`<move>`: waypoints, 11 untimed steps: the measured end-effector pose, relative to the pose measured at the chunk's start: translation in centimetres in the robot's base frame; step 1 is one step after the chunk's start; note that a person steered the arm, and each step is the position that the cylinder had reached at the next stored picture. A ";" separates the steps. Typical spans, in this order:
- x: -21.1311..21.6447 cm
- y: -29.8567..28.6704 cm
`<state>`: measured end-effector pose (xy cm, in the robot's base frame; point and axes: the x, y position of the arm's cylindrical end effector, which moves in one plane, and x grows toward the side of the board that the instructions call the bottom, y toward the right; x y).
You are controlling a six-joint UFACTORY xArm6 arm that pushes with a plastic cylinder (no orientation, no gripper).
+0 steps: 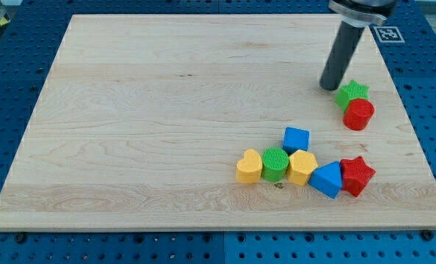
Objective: Push the red star towards the red circle
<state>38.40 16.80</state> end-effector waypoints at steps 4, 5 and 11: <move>4.2 -11.3; 5.0 -12.5; 23.2 -12.8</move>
<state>61.58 3.99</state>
